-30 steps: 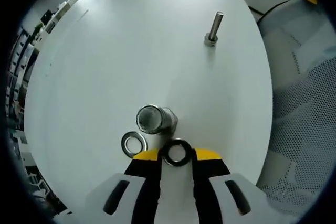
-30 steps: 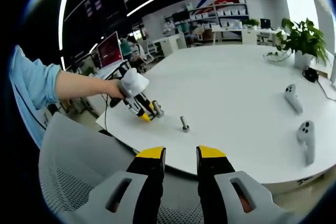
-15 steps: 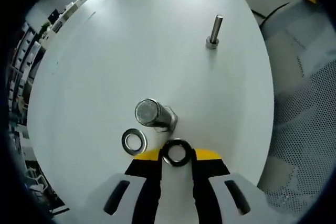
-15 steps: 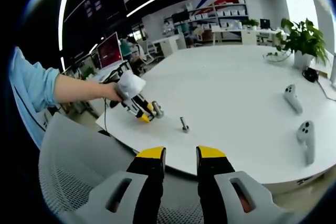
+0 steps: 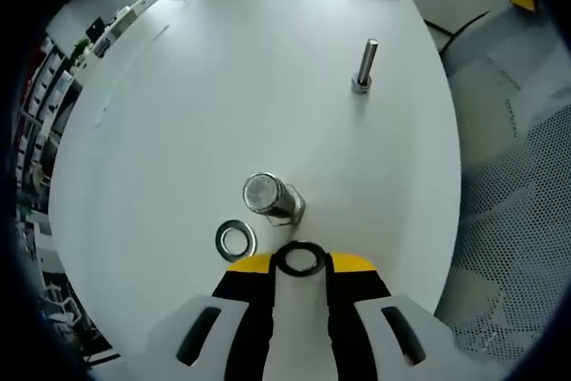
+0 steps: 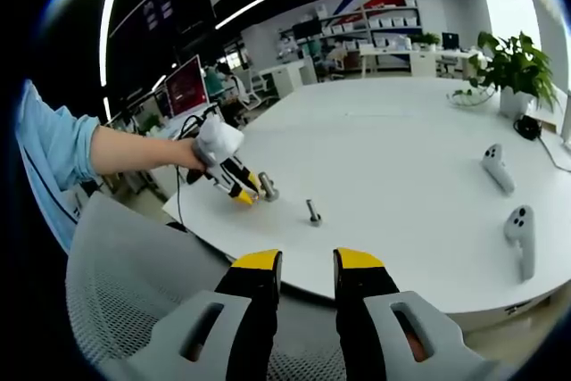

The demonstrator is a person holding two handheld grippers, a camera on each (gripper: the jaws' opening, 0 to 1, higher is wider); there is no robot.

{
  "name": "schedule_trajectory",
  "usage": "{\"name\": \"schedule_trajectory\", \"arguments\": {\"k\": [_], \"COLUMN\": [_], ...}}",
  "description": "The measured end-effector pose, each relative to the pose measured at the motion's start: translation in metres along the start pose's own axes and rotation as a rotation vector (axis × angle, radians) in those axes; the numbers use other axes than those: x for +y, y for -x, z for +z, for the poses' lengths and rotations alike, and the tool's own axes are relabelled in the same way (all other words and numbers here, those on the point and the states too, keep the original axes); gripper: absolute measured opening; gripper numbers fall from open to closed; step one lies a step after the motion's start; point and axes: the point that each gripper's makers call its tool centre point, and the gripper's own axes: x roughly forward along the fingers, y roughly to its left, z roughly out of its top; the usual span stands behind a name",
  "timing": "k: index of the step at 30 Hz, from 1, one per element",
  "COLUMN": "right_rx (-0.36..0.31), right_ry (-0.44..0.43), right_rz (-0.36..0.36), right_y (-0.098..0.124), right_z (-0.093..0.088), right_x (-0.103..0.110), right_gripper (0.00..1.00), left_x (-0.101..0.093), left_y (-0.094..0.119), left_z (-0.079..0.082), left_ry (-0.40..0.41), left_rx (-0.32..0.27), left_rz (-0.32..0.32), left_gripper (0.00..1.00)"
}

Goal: Place the washer onto the threaded stud by aligning its center hole with the stud, sliding it down to the base, and recovering from edge contact or off-axis alignment until the washer reaches the visible bottom stop.

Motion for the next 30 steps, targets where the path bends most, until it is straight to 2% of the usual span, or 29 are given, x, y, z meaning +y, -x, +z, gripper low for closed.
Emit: {"name": "schedule_trajectory", "arguments": {"k": [8, 16, 22, 30], "right_rx": [-0.004, -0.007, -0.005, -0.005], "right_ry": [-0.002, -0.002, -0.001, 0.0], "right_rz": [-0.001, 0.001, 0.005, 0.007], "right_y": [0.0, 0.0, 0.0, 0.0], "right_z": [0.0, 0.001, 0.001, 0.001], "right_x": [0.0, 0.0, 0.001, 0.002], "right_gripper": [0.26, 0.26, 0.26, 0.26], "left_x": [0.004, 0.009, 0.004, 0.007], "left_y": [0.01, 0.032, 0.045, 0.049], "left_z": [0.006, 0.016, 0.026, 0.041], "left_ry": [-0.016, -0.048, -0.083, -0.126], "left_rx": [-0.002, -0.009, -0.013, -0.007], "left_rz": [0.007, 0.021, 0.013, 0.022], "left_gripper": [0.2, 0.2, 0.2, 0.19]}}
